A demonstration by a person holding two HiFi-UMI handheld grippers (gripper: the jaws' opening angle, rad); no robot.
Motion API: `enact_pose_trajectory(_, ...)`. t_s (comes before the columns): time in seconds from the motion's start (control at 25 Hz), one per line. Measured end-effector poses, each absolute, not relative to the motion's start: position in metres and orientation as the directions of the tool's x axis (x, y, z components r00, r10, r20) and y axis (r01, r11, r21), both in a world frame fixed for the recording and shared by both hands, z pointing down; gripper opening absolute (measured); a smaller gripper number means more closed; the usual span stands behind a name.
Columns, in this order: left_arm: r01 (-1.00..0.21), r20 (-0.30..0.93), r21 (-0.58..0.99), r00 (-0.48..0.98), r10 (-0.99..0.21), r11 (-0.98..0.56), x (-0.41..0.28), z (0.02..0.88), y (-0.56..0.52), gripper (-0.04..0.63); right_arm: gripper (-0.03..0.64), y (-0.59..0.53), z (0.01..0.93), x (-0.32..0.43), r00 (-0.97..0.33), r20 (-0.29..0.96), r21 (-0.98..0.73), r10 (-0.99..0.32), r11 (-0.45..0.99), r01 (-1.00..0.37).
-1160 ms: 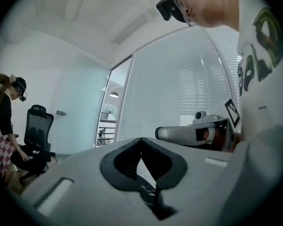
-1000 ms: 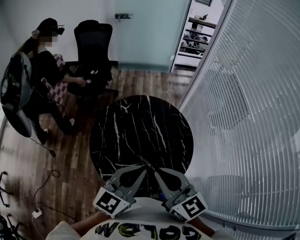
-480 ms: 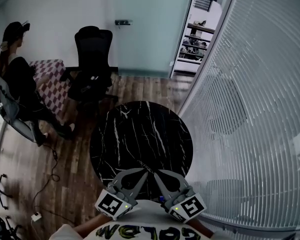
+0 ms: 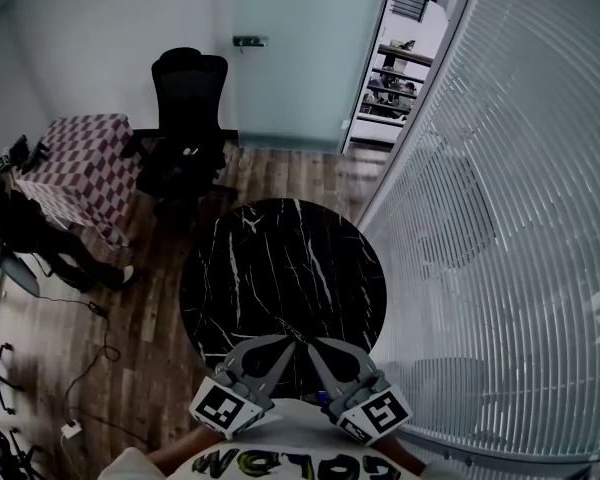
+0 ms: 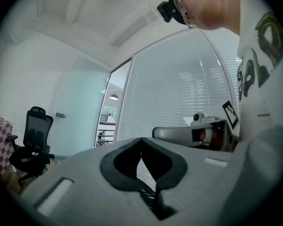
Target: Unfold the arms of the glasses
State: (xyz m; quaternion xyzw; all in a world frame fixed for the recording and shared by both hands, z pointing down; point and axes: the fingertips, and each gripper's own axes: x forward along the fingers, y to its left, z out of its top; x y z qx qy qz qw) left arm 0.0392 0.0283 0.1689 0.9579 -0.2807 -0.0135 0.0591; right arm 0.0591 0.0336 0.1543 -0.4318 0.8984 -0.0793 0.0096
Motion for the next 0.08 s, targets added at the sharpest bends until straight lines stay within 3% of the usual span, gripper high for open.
enact_pose_trajectory(0.08, -0.536, 0.013, 0.125, 0.843, -0.538, -0.835, 0.0382, 0.1703, 0.0285, 0.005, 0.002, 0.0334, 0.1549, 0.0590, -0.625, 0.054, -0.153, -0.779, 0.612, -0.776)
